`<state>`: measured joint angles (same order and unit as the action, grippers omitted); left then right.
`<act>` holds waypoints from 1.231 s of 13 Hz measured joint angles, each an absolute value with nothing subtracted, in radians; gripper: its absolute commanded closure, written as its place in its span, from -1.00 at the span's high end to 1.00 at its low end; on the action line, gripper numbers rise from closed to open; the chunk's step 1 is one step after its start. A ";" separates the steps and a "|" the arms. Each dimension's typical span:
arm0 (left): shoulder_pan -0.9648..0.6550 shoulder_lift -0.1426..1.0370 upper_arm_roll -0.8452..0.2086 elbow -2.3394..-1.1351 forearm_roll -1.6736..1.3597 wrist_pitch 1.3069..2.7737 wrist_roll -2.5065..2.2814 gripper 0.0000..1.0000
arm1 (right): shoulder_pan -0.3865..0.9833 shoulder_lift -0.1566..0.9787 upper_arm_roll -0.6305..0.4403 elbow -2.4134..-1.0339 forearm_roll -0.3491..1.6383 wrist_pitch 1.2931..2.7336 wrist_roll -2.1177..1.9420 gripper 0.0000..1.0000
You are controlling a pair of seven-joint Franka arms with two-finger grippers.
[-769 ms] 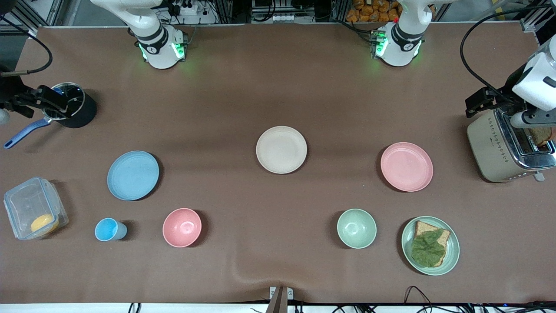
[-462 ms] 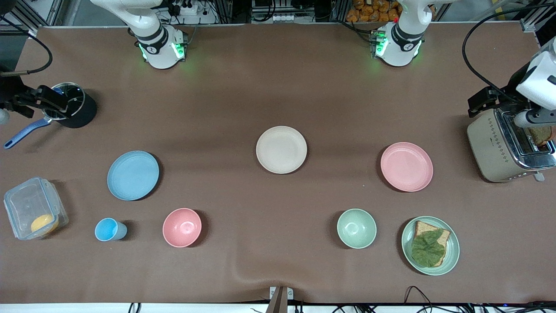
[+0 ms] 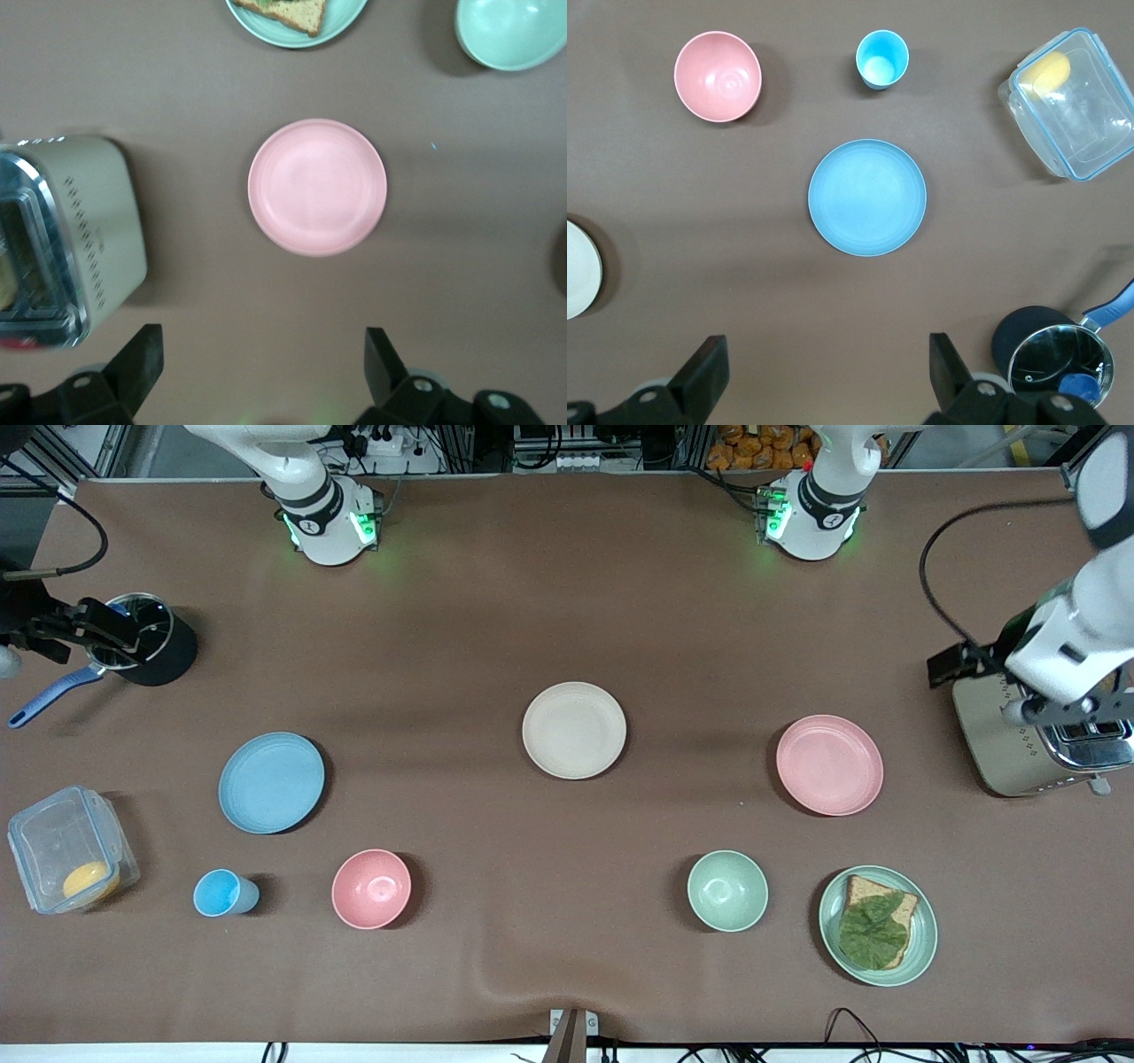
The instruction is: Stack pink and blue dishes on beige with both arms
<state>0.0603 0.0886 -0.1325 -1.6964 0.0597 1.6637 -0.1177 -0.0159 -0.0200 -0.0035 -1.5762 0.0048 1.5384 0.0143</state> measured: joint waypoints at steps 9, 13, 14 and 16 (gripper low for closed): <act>0.186 0.204 -0.126 -2.204 0.121 2.331 -0.105 1.00 | -0.109 0.163 -0.007 -1.604 -0.041 1.487 0.014 1.00; 0.218 0.314 -0.126 -2.205 0.120 2.403 -0.105 0.80 | -0.157 0.418 -0.009 -1.624 -0.040 1.663 -0.016 1.00; 0.221 0.341 -0.126 -2.204 0.117 2.420 -0.105 0.73 | -0.158 0.460 -0.009 -1.633 -0.040 1.711 -0.016 1.00; 0.222 0.385 -0.127 -2.198 0.115 2.440 -0.105 0.60 | -0.159 0.500 -0.009 -1.697 -0.040 1.841 -0.016 1.00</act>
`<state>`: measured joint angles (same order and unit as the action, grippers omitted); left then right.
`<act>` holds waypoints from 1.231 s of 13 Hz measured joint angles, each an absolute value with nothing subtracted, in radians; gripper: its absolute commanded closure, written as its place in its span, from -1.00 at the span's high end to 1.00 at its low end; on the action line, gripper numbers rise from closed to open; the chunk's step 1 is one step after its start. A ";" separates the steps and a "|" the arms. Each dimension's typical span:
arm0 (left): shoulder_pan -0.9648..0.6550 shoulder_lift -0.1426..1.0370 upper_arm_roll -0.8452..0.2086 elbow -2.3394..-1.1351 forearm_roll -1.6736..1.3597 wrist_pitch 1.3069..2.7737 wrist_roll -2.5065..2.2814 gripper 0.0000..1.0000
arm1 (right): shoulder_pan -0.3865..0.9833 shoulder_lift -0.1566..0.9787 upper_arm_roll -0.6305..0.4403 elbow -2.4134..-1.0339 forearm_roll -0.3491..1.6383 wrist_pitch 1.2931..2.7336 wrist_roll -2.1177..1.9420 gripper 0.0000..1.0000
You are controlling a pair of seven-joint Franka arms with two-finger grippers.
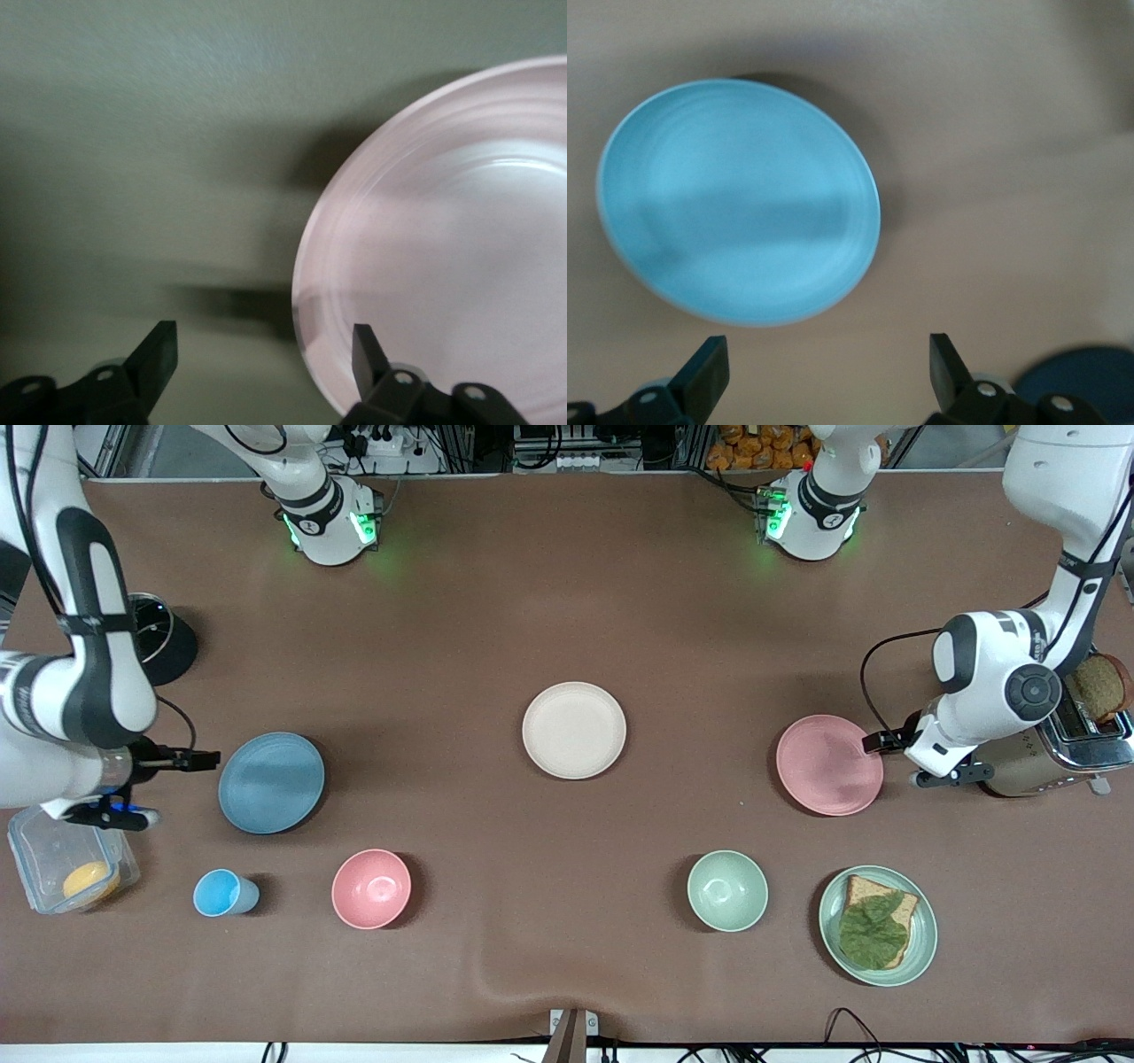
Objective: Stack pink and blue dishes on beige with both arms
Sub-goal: 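Reach the left gripper to the pink plate while the right gripper reaches the blue plate, then grip the pink plate with the left gripper while the right gripper grips the blue plate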
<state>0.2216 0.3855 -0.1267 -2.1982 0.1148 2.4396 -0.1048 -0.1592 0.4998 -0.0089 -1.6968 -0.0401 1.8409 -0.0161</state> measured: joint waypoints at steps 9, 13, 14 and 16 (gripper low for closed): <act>0.222 0.421 -0.130 -2.171 0.114 2.445 -0.105 -1.00 | -0.211 0.540 -0.011 -1.879 -0.040 2.172 -0.024 1.00; 0.222 0.411 -0.160 -2.164 0.113 2.438 -0.097 -1.00 | -0.225 0.599 -0.011 -1.881 -0.040 2.216 -0.024 -0.06; 0.223 0.405 -0.172 -2.162 0.113 2.426 -0.088 -1.00 | -0.229 0.606 -0.011 -1.881 -0.040 2.222 -0.024 -0.95; 0.224 0.374 -0.206 -2.151 0.099 2.383 -0.076 -1.00 | -0.230 0.606 -0.010 -1.878 -0.033 2.222 -0.024 -1.00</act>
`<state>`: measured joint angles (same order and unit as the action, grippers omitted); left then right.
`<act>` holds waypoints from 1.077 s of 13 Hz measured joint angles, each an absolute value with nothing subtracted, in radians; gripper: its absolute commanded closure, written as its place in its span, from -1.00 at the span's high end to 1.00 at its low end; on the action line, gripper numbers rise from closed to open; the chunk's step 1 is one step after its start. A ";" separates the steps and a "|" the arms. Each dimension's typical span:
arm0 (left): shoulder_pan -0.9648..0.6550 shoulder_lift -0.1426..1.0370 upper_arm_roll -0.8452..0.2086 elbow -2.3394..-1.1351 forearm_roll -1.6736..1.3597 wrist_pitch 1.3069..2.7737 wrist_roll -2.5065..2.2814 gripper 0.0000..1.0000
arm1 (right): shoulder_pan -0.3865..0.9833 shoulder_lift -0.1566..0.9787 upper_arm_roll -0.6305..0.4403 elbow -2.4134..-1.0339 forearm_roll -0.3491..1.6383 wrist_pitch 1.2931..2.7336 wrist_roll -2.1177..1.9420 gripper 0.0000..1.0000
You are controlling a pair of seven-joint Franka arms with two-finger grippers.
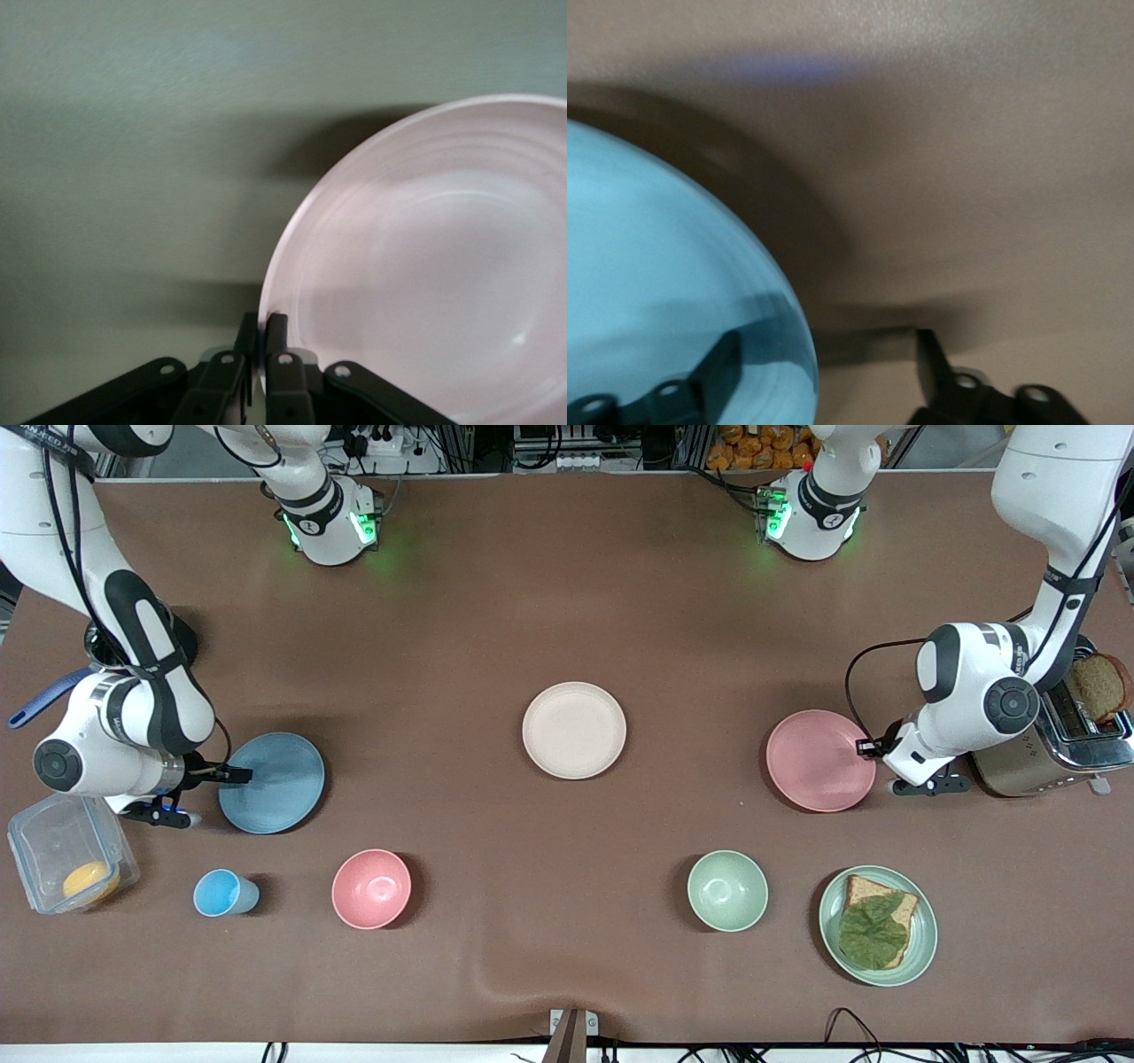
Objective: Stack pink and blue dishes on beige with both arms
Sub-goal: 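Grip the pink plate with the left gripper while the right gripper grips the blue plate, then carry the pink plate onto the beige plate with the left gripper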
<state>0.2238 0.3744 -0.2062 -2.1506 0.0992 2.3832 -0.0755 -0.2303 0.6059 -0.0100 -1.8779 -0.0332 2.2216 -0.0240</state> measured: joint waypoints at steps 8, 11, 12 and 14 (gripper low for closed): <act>0.215 0.243 -0.527 -2.007 -0.062 2.066 -0.167 -1.00 | -0.230 0.578 0.001 -1.862 -0.004 2.150 -0.024 -1.00; 0.164 0.270 -0.595 -2.003 -0.086 2.070 -0.304 -1.00 | -0.227 0.537 0.018 -1.845 -0.003 2.087 -0.025 -1.00; 0.127 0.289 -0.598 -1.997 -0.086 2.082 -0.350 -1.00 | -0.222 0.522 0.022 -1.843 -0.003 2.071 -0.025 -1.00; 0.048 0.335 -0.600 -1.989 -0.086 2.126 -0.442 -1.00 | -0.213 0.496 0.025 -1.834 -0.003 2.031 -0.025 -1.00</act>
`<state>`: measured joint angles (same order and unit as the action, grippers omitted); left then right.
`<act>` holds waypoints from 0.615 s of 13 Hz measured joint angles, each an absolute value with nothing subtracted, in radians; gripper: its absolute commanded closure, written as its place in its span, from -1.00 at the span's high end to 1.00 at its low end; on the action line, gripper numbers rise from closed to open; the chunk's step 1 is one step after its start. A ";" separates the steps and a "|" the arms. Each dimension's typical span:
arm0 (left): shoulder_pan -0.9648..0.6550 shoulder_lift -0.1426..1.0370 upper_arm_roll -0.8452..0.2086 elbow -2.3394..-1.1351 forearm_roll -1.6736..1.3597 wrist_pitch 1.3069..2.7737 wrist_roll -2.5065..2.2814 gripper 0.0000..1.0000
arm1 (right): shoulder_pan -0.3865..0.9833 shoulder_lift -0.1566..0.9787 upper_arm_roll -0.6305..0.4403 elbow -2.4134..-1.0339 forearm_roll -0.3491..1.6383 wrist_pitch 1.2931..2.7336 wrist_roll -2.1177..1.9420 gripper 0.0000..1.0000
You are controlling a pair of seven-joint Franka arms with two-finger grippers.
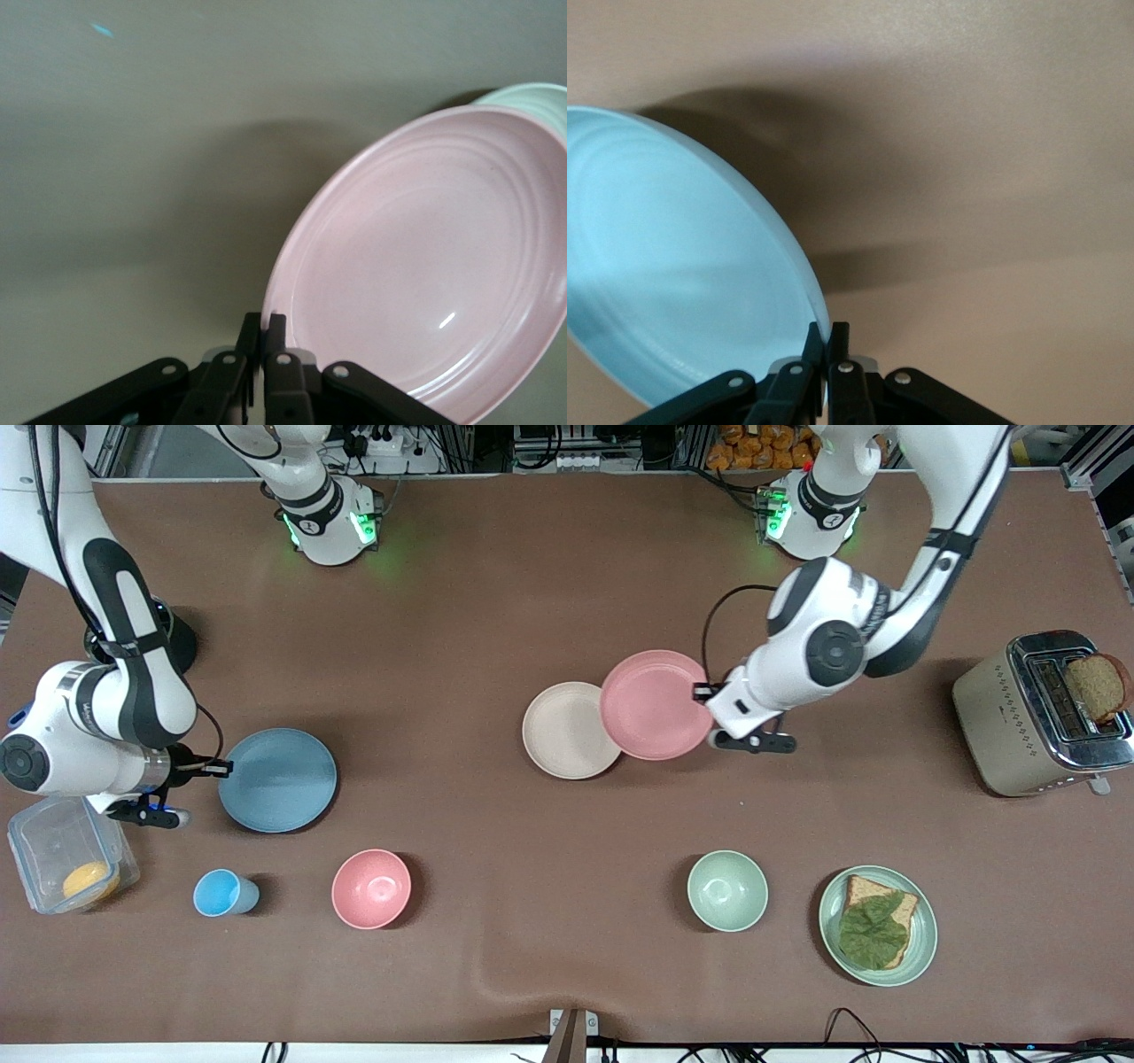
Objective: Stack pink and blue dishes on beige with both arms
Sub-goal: 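Carry the pink plate onto the beige plate with the left gripper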
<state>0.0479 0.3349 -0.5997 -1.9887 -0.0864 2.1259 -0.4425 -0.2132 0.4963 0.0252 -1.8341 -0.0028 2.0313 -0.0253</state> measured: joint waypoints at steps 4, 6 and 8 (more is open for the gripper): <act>-0.055 0.423 -0.599 -1.986 -0.086 2.237 -0.530 -1.00 | -0.213 0.462 0.029 -1.801 0.115 1.905 -0.055 -1.00; -0.075 0.458 -0.598 -1.978 -0.086 2.275 -0.538 -1.00 | -0.208 0.443 0.033 -1.798 0.198 1.844 -0.063 -1.00; -0.086 0.496 -0.596 -1.949 -0.080 2.283 -0.538 -1.00 | -0.175 0.425 0.036 -1.798 0.235 1.809 -0.042 -1.00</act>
<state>-0.0862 0.4959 -0.5964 -1.9492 -0.0805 2.2829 -0.5378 -0.1749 0.4250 0.0359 -1.7984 0.2350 1.8086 -0.0421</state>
